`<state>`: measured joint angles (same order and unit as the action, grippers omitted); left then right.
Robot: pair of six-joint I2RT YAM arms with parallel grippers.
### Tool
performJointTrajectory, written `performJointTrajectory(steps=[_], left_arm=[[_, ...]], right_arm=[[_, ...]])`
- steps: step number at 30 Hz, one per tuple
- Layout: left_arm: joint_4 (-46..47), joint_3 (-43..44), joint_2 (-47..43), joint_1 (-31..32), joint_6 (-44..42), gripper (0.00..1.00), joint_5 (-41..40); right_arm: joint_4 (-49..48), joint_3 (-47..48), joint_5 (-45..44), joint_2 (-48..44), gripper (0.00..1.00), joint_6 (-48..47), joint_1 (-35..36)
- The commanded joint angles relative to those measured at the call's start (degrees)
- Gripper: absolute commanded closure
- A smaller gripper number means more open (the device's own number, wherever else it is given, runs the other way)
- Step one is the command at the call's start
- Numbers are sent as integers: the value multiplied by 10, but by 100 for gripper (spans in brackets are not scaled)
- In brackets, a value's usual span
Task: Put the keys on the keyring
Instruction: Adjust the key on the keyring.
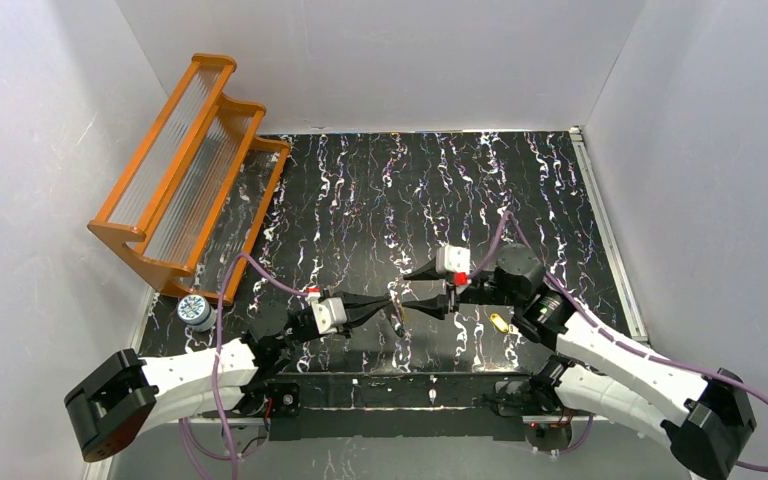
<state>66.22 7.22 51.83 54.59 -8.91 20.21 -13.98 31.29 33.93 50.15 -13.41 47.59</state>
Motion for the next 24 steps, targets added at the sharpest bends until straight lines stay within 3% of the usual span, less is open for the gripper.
performJointTrajectory(steps=[1, 6, 13, 20, 24], left_arm=[[31, 7, -6, 3, 0, 100, 8], [31, 8, -6, 3, 1, 100, 10], [31, 6, -8, 3, 2, 100, 11], [31, 6, -9, 3, 3, 100, 13], [32, 6, -10, 3, 3, 100, 12]], right_arm=[[-98, -16, 58, -29, 43, -18, -2], [-104, -2, 90, 7, 56, -12, -2], [-100, 1, 82, 34, 62, -27, -3], [-103, 2, 88, 47, 81, -29, -2], [-103, 2, 93, 52, 98, -32, -2]])
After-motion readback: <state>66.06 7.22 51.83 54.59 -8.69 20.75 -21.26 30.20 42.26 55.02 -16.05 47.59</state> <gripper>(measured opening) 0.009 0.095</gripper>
